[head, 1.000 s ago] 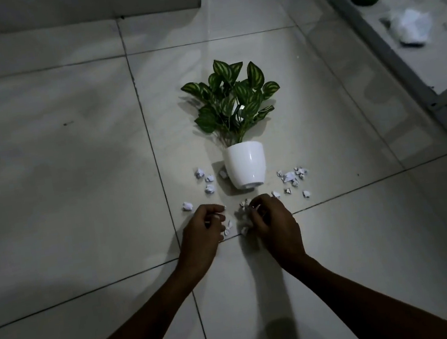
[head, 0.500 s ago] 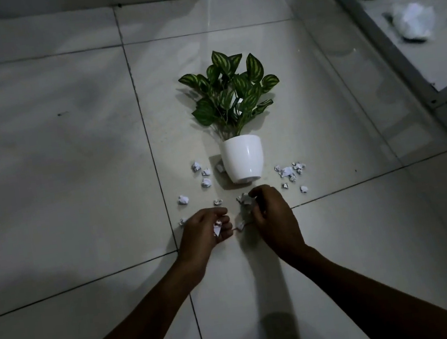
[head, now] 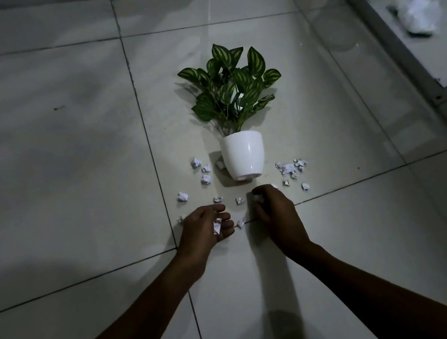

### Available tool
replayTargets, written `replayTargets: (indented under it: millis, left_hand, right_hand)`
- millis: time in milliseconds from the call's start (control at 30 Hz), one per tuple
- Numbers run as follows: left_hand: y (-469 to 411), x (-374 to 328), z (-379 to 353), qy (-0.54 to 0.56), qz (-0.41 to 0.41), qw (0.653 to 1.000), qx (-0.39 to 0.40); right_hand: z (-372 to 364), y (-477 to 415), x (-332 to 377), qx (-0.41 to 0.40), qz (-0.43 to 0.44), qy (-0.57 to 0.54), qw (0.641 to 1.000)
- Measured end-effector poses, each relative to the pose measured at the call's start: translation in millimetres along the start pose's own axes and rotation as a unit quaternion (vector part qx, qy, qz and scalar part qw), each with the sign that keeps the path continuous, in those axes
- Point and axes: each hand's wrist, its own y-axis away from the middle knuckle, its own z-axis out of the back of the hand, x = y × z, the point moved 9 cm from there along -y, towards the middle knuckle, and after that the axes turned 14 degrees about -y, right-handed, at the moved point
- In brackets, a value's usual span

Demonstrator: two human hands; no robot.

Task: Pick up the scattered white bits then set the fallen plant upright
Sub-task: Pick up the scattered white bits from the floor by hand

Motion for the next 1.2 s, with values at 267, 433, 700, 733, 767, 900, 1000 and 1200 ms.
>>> replayTargets:
  millis: [267, 433, 700, 733, 767, 900, 1000, 1200]
  left_hand:
    - [2, 5, -7, 0.075, 0.040, 0.995, 0.045]
    - [0, -2, 9, 0.092, 0.046, 0.994, 0.023]
    - [-3, 3, 35, 0.124, 0.052, 0.991, -0.024]
    - [-3, 2, 37, 0.129, 0.049, 0.990, -0.026]
    - [-3, 1, 38, 0.132, 0.046, 0.990, -0.027]
    - [-2, 1, 41, 0.130, 0.042, 0.990, -0.029]
    - [-2, 3, 39, 0.128, 0.033, 0.991, -0.001]
    - [4, 3, 35, 0.133, 0.042, 0.989, 0.049]
  right_hand:
    - [-29, 36, 69, 0.057, 0.153, 0.012, 0.986]
    - [-25, 27, 55, 0.028, 0.097, 0.089, 0.991]
    - [-46, 13, 27, 0.100, 0.056, 0.183, 0.976]
    - [-47, 13, 28, 0.091, 0.068, 0.192, 0.975]
    - [-47, 13, 31, 0.096, 0.080, 0.204, 0.971]
    - [-38, 13, 41, 0.066, 0.061, 0.093, 0.992]
    - [-37, 15, 69, 0.039, 0.060, -0.029, 0.997]
    - [-62, 33, 115, 0.085, 0.141, -0.077, 0.983]
